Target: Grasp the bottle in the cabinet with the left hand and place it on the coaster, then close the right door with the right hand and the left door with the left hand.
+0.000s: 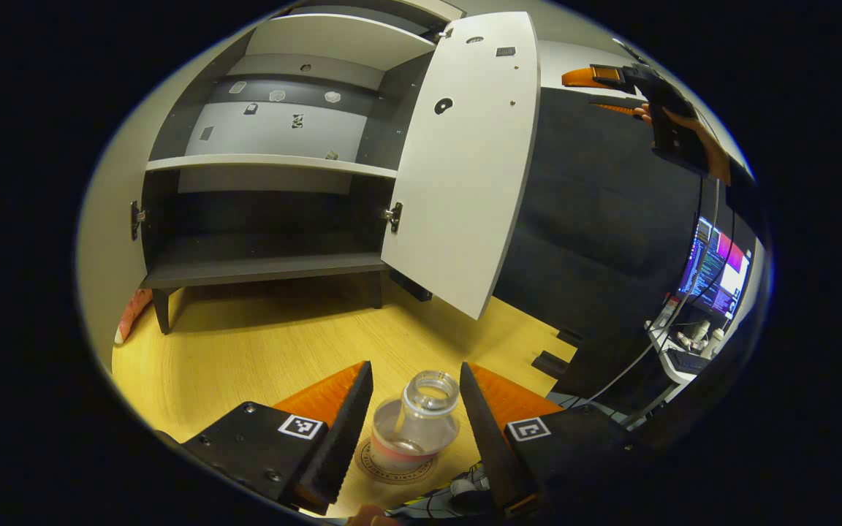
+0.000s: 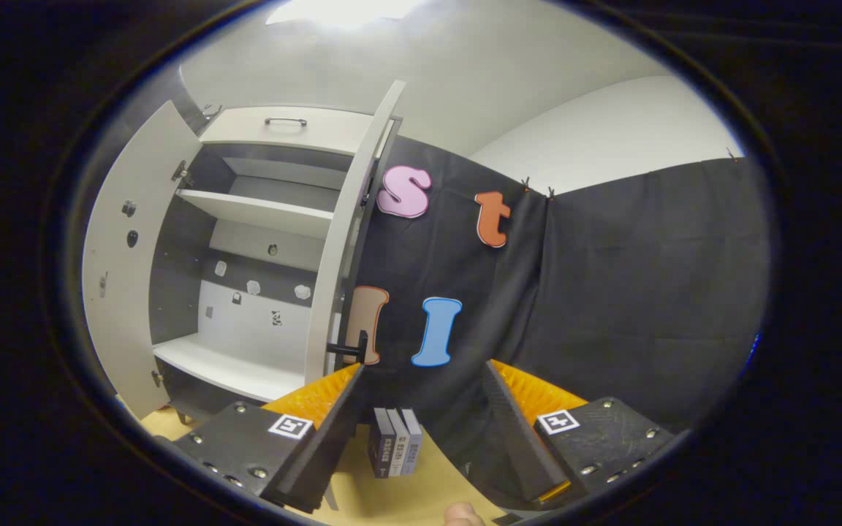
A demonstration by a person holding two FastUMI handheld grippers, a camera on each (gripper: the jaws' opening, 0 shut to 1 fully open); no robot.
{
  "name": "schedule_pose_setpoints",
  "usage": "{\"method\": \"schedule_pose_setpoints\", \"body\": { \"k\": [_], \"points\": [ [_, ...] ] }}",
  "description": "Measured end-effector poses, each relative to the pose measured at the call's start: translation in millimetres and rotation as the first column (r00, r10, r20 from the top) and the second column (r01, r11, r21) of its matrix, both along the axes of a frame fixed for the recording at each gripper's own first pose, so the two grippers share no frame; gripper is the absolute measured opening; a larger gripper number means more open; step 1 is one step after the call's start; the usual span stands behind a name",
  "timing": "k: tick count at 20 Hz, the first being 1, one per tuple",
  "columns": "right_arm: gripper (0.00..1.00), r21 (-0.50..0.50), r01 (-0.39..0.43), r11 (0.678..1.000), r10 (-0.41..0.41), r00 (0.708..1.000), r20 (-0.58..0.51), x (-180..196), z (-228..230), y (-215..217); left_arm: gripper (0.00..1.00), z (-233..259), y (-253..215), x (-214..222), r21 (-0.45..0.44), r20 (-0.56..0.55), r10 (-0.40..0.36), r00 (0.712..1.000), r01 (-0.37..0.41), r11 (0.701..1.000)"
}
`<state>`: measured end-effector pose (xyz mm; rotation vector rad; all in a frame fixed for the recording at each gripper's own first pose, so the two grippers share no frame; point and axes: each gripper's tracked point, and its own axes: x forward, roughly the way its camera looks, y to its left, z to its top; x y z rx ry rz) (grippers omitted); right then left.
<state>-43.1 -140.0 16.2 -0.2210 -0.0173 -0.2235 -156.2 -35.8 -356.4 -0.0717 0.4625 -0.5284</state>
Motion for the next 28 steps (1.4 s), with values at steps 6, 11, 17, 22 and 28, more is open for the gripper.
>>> {"method": "schedule_pose_setpoints", "body": {
  "k": [6,11,17,22,28],
  "points": [
    [0.96,0.004,0.003,1.0,-0.003,1.0,-0.005,-2.8,-6.1,-3.4,0.77,28.8,1.8,6.6,0.004,0.037,0.02,0.999,-0.02,1.0],
    [0.96,0.018,0.001,1.0,-0.001,1.0,-0.015,-0.6,-11.9,-5.7,0.78,67.7,13.4,30.9,-0.005,0.105,0.092,0.99,-0.092,0.996],
    [0.96,0.044,-0.012,0.999,0.012,1.0,-0.006,7.6,-11.3,-5.3,0.86,118.5,34.9,64.1,-0.004,0.194,0.2,0.96,-0.203,0.979],
    [0.96,0.052,-0.026,0.998,0.027,1.0,-0.011,11.9,-15.1,-5.1,0.92,158.0,53.7,84.2,-0.013,0.26,0.297,0.919,-0.304,0.952],
    [0.96,0.0,-0.08,0.997,0.08,0.996,-0.024,22.5,-22.3,11.8,0.92,206.4,87.6,95.4,0.0,0.356,0.397,0.846,-0.425,0.905]
  ]
}}
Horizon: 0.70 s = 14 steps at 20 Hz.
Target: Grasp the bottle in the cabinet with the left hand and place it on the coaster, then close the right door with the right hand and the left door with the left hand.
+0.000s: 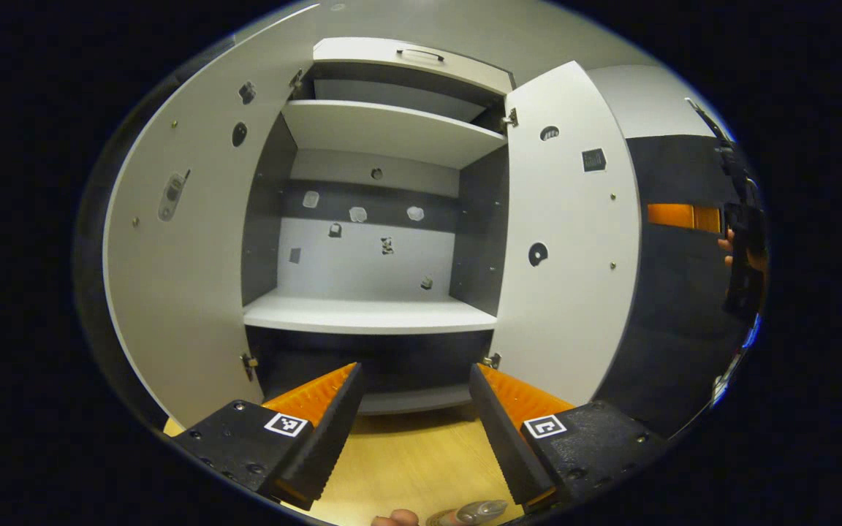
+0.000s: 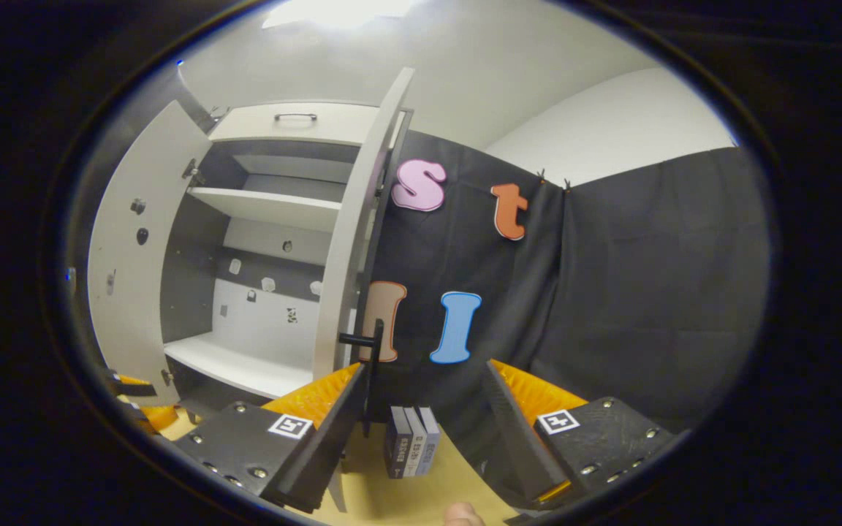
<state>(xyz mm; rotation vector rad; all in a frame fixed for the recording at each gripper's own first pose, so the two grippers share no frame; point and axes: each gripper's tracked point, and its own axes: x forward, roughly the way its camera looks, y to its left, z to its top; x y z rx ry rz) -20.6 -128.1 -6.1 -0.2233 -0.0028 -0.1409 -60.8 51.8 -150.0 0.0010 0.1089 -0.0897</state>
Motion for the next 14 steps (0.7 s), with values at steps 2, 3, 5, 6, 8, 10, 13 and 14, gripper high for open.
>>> {"method": "schedule_pose_setpoints", "body": {
  "k": [2,3,5,6,8,10,13,14],
  "points": [
    [0.96,-0.008,-0.014,1.0,0.014,1.0,0.0,5.2,-1.3,5.4,0.92,17.7,14.7,0.3,0.014,0.034,0.05,0.998,-0.05,0.999],
    [0.96,-0.006,-0.02,1.0,0.02,1.0,-0.001,6.5,-1.4,7.5,0.92,25.5,20.9,1.0,0.017,0.051,0.072,0.996,-0.073,0.997],
    [0.96,0.004,-0.027,1.0,0.027,1.0,-0.003,8.7,-3.2,9.7,0.92,36.5,33.0,-0.2,0.015,0.072,0.108,0.992,-0.109,0.994],
    [0.96,0.009,-0.029,1.0,0.029,1.0,-0.004,9.2,-3.7,8.7,0.92,39.6,39.5,-1.2,0.012,0.077,0.127,0.989,-0.128,0.992],
    [0.96,0.017,-0.046,0.999,0.046,0.999,-0.004,10.0,-4.1,12.0,0.92,43.2,51.2,-3.4,-0.003,0.081,0.161,0.984,-0.162,0.987],
    [0.93,0.023,-0.068,0.997,0.068,0.998,-0.01,11.1,-4.3,16.2,0.92,44.1,62.3,-6.8,-0.01,0.082,0.195,0.977,-0.195,0.981],
    [0.96,0.038,-0.094,0.995,0.095,0.995,-0.015,12.7,-4.6,23.9,0.92,46.4,74.7,-9.2,0.006,0.088,0.23,0.969,-0.231,0.973],
    [0.93,0.042,-0.102,0.994,0.102,0.995,-0.015,12.5,-4.9,25.5,0.92,48.2,77.8,-10.0,0.012,0.09,0.238,0.967,-0.24,0.971]
  ]
}}
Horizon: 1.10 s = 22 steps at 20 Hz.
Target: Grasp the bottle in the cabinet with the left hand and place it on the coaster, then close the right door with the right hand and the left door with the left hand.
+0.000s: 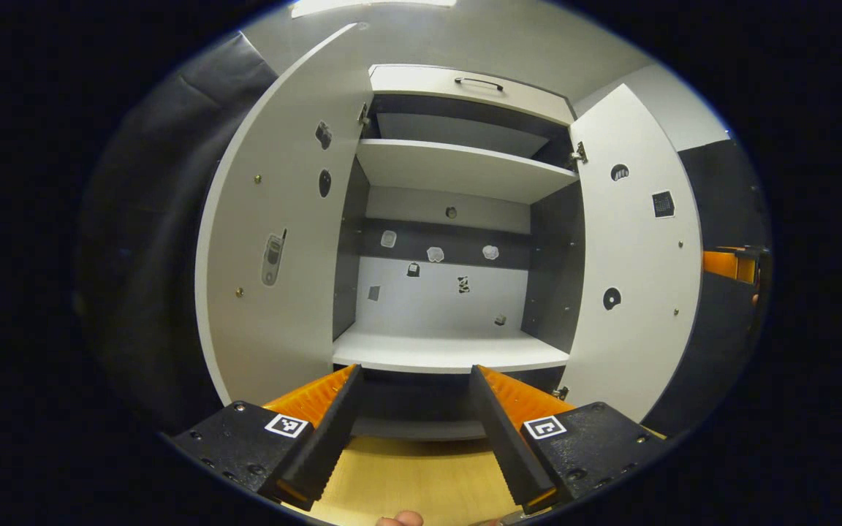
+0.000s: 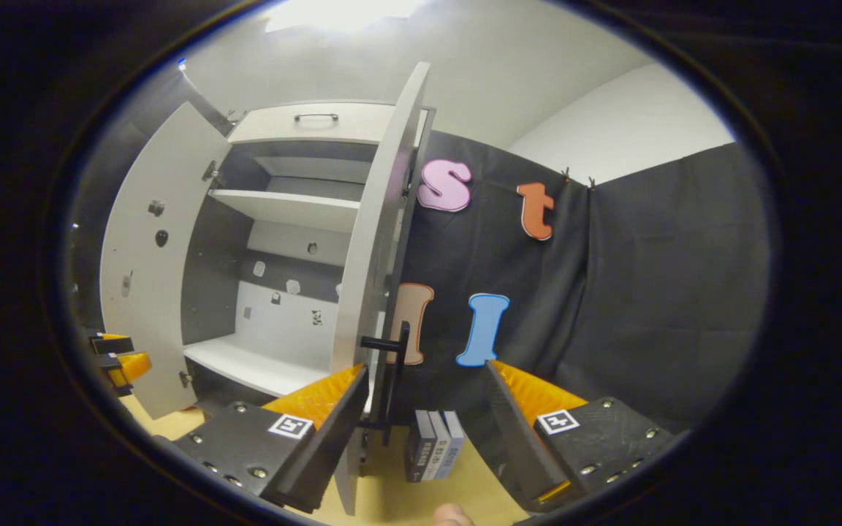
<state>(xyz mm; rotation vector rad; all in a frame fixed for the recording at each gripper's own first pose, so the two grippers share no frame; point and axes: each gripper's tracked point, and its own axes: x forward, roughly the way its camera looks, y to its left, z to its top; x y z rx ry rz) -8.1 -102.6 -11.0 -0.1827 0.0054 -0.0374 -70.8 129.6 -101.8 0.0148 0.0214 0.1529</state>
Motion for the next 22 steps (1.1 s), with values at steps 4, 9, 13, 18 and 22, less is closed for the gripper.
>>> {"method": "schedule_pose_setpoints", "body": {
  "k": [4,9,13,18,22],
  "points": [
    [0.93,0.022,-0.043,0.999,0.043,0.999,-0.012,-0.1,-2.0,17.2,0.92,11.9,6.5,-2.8,0.01,0.025,0.017,1.0,-0.017,1.0],
    [0.96,0.037,-0.107,0.994,0.108,0.994,-0.02,2.6,-3.0,46.9,0.92,20.1,13.7,-11.1,0.029,0.044,0.038,0.998,-0.039,0.999],
    [0.96,0.051,-0.143,0.988,0.144,0.989,-0.029,6.1,-5.4,62.3,0.92,21.1,23.6,-23.8,0.049,0.042,0.07,0.997,-0.072,0.996],
    [0.96,0.067,-0.183,0.981,0.186,0.982,-0.038,9.7,-6.4,83.6,0.92,22.6,42.2,-40.1,0.046,0.046,0.124,0.991,-0.126,0.991],
    [0.96,0.074,-0.211,0.975,0.215,0.976,-0.043,15.8,-8.9,101.0,0.92,23.6,55.9,-58.1,0.043,0.048,0.168,0.985,-0.17,0.984]
  ]
}}
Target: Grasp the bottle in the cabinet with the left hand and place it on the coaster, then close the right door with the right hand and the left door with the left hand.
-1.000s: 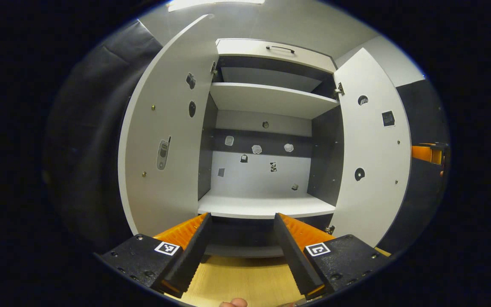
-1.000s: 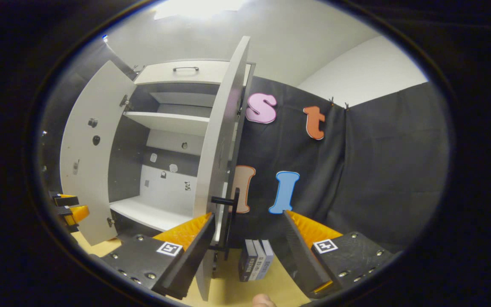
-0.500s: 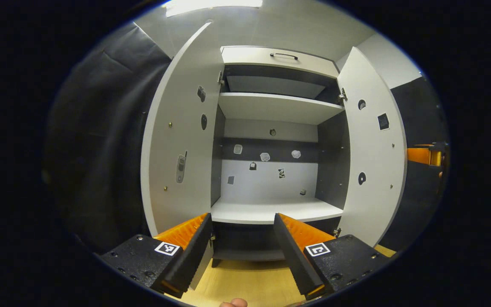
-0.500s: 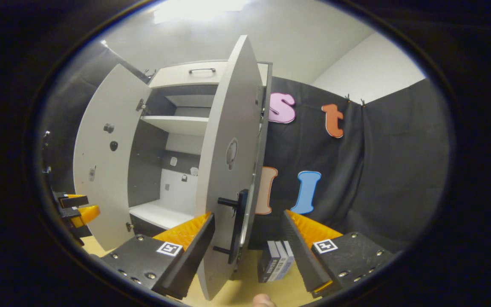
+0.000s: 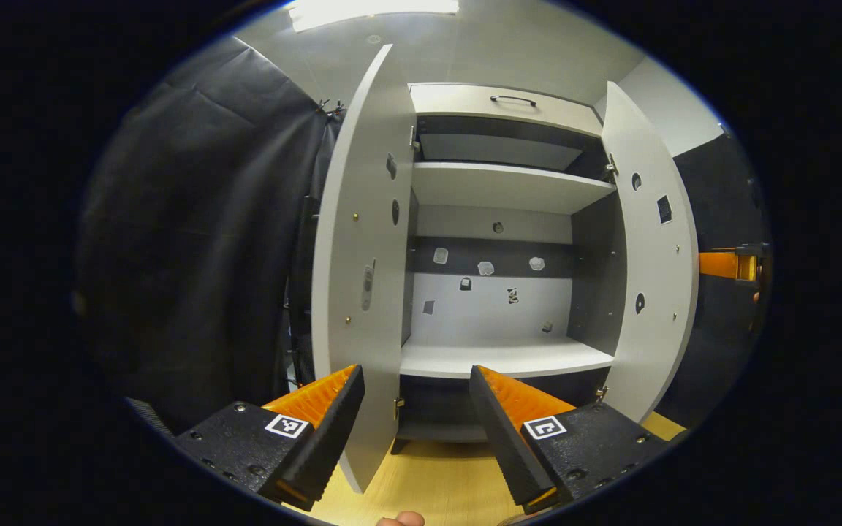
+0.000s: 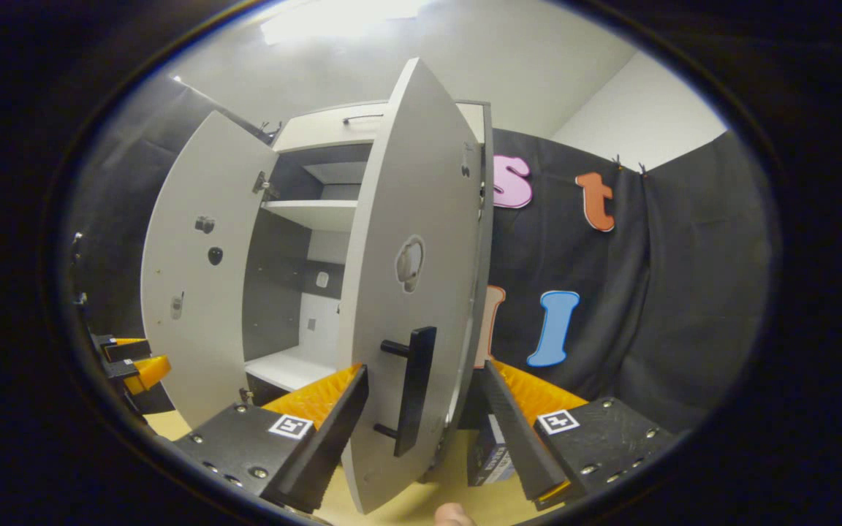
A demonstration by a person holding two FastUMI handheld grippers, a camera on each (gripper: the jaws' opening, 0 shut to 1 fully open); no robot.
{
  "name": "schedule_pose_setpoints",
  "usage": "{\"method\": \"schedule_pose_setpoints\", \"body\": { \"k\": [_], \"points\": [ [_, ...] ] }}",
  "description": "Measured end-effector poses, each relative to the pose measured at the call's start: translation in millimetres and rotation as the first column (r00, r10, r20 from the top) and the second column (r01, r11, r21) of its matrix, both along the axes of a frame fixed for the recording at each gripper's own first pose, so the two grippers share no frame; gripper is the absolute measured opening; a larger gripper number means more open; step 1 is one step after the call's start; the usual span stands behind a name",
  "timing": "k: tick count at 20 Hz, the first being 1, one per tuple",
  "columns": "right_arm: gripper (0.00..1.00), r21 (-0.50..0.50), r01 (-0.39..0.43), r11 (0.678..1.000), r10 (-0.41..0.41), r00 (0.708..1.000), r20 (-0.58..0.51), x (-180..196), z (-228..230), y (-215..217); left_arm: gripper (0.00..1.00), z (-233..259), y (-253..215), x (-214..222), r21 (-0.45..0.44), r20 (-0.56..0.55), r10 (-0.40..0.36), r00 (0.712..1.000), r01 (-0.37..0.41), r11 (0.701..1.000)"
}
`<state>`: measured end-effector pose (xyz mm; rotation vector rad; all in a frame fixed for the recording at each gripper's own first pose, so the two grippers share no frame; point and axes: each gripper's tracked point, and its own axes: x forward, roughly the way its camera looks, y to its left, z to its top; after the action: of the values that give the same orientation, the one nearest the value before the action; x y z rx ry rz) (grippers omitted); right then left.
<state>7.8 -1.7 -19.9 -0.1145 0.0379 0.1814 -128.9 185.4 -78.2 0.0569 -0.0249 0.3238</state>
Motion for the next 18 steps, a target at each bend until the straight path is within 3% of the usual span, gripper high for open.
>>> {"method": "schedule_pose_setpoints", "body": {
  "k": [8,10,11,12,18],
  "points": [
    [0.93,0.002,-0.124,0.992,0.124,0.992,-0.013,9.3,-8.2,59.6,0.92,1.5,31.6,-20.4,0.012,-0.004,0.084,0.997,-0.083,0.996],
    [0.96,0.015,-0.154,0.988,0.154,0.988,-0.005,6.9,-6.5,76.3,0.92,0.8,44.1,-26.4,0.011,-0.006,0.107,0.994,-0.107,0.994],
    [0.96,0.019,-0.168,0.986,0.168,0.986,-0.004,6.8,-6.9,83.5,0.87,0.7,49.7,-29.3,0.009,-0.007,0.118,0.993,-0.118,0.993],
    [0.96,0.02,-0.175,0.984,0.175,0.984,-0.006,6.2,-7.4,88.5,0.92,0.7,56.2,-31.9,0.007,-0.01,0.127,0.992,-0.127,0.992],
    [0.96,0.038,-0.169,0.985,0.17,0.985,-0.008,8.4,-9.0,99.6,0.91,-4.0,87.5,-35.8,-0.008,-0.022,0.164,0.986,-0.165,0.986]
  ]
}}
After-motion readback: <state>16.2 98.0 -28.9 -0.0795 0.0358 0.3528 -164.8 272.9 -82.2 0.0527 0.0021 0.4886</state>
